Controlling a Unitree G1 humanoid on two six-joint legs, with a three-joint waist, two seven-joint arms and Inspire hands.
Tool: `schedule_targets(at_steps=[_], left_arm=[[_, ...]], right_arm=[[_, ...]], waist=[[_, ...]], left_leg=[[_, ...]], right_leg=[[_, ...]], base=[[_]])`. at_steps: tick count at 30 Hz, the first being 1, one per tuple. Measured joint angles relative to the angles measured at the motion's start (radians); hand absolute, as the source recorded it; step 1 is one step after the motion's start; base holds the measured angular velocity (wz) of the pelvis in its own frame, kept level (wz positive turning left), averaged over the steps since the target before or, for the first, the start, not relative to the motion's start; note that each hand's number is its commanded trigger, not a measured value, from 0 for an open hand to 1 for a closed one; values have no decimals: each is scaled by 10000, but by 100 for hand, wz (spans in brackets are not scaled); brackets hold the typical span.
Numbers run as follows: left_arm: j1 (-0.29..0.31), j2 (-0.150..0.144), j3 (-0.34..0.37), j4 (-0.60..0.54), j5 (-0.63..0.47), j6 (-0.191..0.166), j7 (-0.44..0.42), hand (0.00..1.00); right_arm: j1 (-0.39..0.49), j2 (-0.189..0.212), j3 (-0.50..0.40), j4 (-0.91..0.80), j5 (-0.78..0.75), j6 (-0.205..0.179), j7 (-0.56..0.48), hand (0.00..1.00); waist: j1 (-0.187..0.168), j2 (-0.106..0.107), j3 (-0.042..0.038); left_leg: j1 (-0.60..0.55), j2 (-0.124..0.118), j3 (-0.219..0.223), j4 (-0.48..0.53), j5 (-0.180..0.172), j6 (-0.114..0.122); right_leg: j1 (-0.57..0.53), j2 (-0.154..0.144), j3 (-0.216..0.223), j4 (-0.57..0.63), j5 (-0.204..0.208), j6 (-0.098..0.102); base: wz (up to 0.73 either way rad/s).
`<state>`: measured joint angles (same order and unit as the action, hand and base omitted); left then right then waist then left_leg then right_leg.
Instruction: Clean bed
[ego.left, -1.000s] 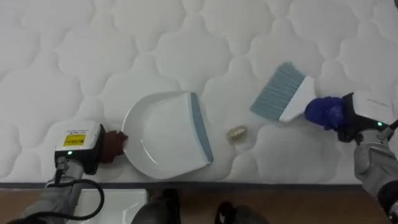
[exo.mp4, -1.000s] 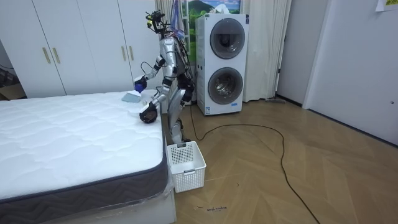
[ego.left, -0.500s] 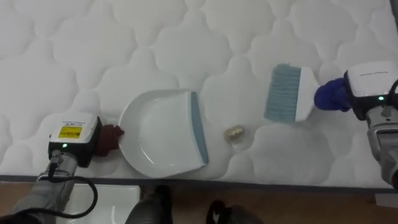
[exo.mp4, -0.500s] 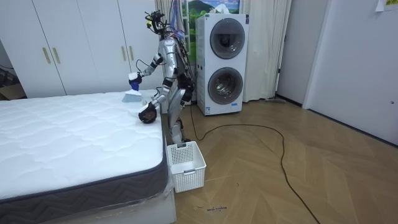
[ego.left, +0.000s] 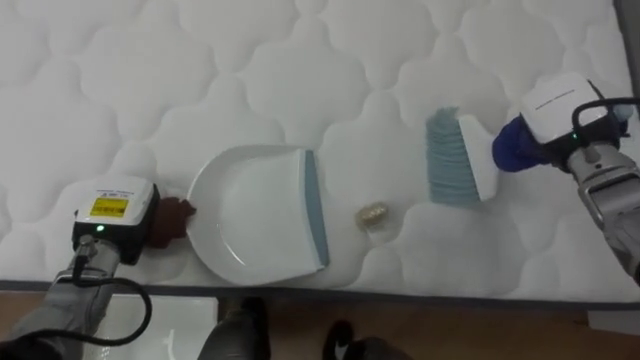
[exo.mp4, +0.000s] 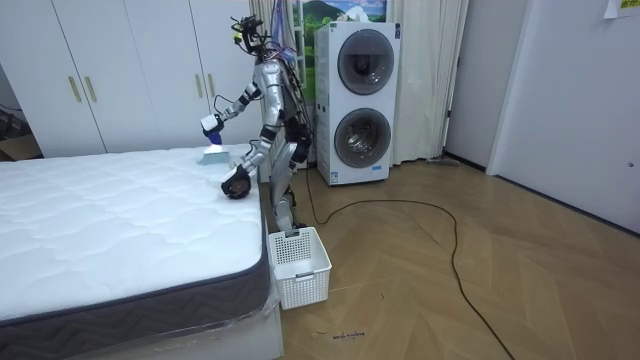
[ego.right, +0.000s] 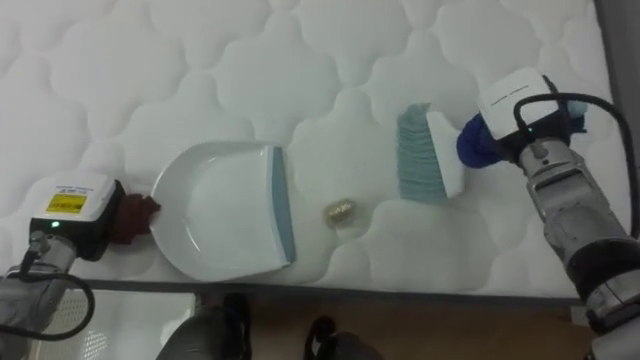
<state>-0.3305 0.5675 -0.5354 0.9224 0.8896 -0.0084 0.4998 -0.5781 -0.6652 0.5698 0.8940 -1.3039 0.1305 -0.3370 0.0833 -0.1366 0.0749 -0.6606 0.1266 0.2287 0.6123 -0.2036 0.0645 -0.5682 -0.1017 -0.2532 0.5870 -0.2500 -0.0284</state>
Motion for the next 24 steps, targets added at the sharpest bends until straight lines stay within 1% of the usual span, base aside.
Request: schedule_targets(at_steps=[4, 8, 10, 14, 16, 19, 21, 24], left_arm=[[-32, 86, 10, -34, 2, -144, -163, 100], [-81, 232, 41, -60, 2, -351, -404, 100], [-82, 262, 41, -27, -1, -418, -453, 100], [-105, 292, 27, 3, 6, -519, -563, 100], [-135, 346, 11, 45, 10, -633, -587, 100], [-172, 364, 8, 133, 13, -697, -587, 100], [-245, 363, 0, 331, 72, -796, -581, 100], [-310, 363, -49, 456, 138, -845, -577, 100]], right_arm=[[17, -23, 0, -122, -25, -6, 480, 100], [64, -29, -3, -266, -58, -75, 952, 100], [197, -30, -2, -392, -56, -74, 1071, 100], [445, -29, 83, -561, 49, -70, 1342, 100], [643, -36, 92, -853, 85, -69, 1494, 100], [953, -38, 164, -1168, 108, -88, 1685, 100], [1105, -38, 202, -1220, 163, -99, 1752, 100], [1283, -38, 284, -1202, 368, -99, 1750, 100]], waist=[[2, -5, -4], [4, -25, -8], [16, -33, -5], [23, -33, -5], [20, -33, -4], [14, -33, -4], [29, -30, -3], [20, -14, 5]], left_leg=[[5, -13, 10, -124, 27, -15], [35, -14, 35, -245, 75, -42], [78, -2, 48, -278, 85, -50], [171, 7, 48, -336, 87, -56], [175, 9, 51, -355, 87, -57], [184, 24, 61, -427, 86, -56], [222, 63, 79, -432, 86, -56], [290, 85, 36, -414, 84, -58]], right_leg=[[32, 8, -31, -140, 40, 9], [109, 24, -115, -345, 113, -7], [188, 0, -238, -420, 142, -25], [300, 11, -266, -526, 176, -16], [310, 11, -287, -547, 186, -14], [335, -16, -472, -580, 219, -28], [401, 13, -508, -664, 263, -39], [559, 69, -512, -773, 297, -28]], base=[[0], [0], [0], [0], [0], [-2], [-4], [2]])
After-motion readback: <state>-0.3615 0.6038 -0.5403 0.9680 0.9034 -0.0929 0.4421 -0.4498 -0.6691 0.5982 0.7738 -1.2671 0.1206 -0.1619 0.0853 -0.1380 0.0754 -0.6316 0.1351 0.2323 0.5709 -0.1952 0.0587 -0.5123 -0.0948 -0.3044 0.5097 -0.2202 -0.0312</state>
